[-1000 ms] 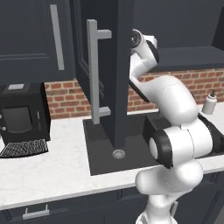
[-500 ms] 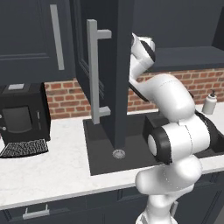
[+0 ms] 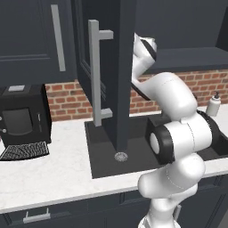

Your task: Gather all objects into one cabinet and sort the glasses and bowls to opposite sides.

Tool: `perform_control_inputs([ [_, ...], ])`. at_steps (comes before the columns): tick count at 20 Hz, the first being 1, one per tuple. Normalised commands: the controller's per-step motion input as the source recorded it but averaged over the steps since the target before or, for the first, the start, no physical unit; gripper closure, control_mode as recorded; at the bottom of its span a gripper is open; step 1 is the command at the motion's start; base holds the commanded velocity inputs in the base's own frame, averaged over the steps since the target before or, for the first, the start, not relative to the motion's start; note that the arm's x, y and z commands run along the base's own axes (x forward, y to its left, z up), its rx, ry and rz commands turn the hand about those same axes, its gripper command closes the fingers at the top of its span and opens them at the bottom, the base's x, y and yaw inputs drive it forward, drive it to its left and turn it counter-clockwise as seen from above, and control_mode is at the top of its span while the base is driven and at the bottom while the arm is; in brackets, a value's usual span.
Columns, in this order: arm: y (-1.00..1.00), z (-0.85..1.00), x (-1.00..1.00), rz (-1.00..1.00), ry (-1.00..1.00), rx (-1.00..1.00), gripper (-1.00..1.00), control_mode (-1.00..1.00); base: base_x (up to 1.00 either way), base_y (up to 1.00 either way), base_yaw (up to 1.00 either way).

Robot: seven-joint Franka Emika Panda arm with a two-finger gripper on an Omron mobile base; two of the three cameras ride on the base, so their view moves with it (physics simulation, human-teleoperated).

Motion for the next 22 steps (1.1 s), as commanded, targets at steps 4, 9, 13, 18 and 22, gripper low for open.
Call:
perform_control_inputs([
  [4,-0.22,0.0,0.0,0.0,0.0,0.07,-1.0,-1.0,0.0,0.0,0.0],
  [9,-0.07,0.0,0.07,-0.02,0.0,0.06,-1.0,-1.0,0.0,0.0,0.0],
  [13,0.0,0.0,0.23,-0.04,0.0,0.03,-1.0,-1.0,0.0,0.0,0.0],
  [18,0.0,0.0,0.33,-0.09,0.0,0.02,1.0,-1.0,0.0,0.0,0.0],
  [22,-0.03,0.0,0.07,-0.09,0.0,0.09,1.0,-1.0,0.0,0.0,0.0],
])
